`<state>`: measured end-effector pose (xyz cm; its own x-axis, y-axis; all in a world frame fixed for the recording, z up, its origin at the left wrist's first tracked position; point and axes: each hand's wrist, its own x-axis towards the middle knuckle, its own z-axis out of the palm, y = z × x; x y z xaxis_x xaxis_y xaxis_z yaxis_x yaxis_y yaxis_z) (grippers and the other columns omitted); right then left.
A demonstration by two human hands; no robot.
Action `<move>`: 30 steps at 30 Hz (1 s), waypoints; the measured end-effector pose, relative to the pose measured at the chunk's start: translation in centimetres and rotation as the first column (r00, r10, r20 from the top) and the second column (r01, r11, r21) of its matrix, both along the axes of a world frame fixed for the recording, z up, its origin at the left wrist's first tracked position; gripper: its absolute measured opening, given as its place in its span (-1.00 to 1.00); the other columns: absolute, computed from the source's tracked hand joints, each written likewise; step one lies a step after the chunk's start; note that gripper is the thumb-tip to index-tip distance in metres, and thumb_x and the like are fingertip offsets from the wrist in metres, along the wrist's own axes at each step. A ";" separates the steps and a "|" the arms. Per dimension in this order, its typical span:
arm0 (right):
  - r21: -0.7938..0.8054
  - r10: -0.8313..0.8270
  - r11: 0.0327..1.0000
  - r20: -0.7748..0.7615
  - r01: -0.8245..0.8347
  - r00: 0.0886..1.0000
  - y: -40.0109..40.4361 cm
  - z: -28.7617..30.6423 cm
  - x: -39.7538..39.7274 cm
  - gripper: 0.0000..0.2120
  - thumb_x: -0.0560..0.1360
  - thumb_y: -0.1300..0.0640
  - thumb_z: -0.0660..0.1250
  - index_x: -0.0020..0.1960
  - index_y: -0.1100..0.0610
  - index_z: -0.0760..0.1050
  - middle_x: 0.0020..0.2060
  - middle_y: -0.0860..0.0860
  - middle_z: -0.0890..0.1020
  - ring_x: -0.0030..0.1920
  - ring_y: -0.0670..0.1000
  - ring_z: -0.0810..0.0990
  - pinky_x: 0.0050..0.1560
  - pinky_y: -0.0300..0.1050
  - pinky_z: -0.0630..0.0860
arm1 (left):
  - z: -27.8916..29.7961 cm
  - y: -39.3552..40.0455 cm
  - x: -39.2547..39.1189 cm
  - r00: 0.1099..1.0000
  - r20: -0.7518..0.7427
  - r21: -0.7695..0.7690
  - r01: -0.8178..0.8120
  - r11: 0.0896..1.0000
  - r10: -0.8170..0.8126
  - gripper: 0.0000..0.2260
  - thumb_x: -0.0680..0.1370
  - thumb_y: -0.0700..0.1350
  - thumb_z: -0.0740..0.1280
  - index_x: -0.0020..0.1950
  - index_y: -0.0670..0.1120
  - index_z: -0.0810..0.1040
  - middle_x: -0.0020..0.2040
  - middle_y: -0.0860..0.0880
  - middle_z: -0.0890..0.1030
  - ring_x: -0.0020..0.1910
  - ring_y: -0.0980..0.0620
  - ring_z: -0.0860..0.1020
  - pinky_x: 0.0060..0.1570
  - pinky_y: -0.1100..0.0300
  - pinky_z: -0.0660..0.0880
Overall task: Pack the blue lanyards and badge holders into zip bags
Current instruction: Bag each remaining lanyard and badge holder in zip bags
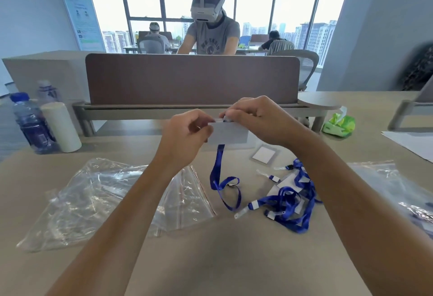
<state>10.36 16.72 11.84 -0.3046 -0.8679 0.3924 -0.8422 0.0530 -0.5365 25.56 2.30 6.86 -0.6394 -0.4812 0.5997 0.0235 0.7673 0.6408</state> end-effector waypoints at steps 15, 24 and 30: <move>-0.118 0.014 0.993 0.047 -0.008 0.999 1.2 -1.9 -2.0 -0.87 0.51 0.15 0.53 0.05 0.11 0.70 -0.14 -0.04 0.73 -0.12 -0.02 0.71 0.00 -0.15 0.66 | -1.7 0.6 -1.8 0.999 -0.035 -0.015 0.008 1.000 -0.009 -0.90 0.59 -0.14 0.40 0.03 0.06 0.60 -0.14 0.10 0.65 -0.13 0.12 0.62 -0.12 0.31 0.60; -0.093 0.040 0.995 0.059 -0.034 0.997 2.0 -2.5 -2.0 -0.84 0.52 0.16 0.51 0.08 0.16 0.68 -0.13 0.00 0.73 -0.14 -0.04 0.70 0.01 -0.18 0.65 | -1.7 1.9 -3.3 0.999 0.036 -0.073 0.010 0.997 -0.007 -0.65 0.50 0.19 0.44 0.16 0.00 0.67 -0.08 0.03 0.68 -0.17 0.04 0.58 -0.17 0.16 0.54; -0.156 0.034 0.988 0.080 -0.022 0.996 2.5 -2.7 -2.3 -0.82 0.49 0.17 0.54 0.06 0.20 0.66 -0.12 0.00 0.74 -0.12 -0.06 0.72 0.01 -0.20 0.65 | -1.6 2.2 -3.8 0.998 0.052 -0.049 0.030 0.998 -0.028 -0.74 0.54 0.10 0.45 0.11 -0.03 0.71 -0.14 0.10 0.66 -0.28 0.16 0.53 -0.27 0.33 0.46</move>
<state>8.07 19.26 9.13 -0.3178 -0.8074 0.4972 -0.7950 -0.0590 -0.6038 21.75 4.48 5.25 -0.6832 -0.4322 0.5886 0.0144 0.7979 0.6026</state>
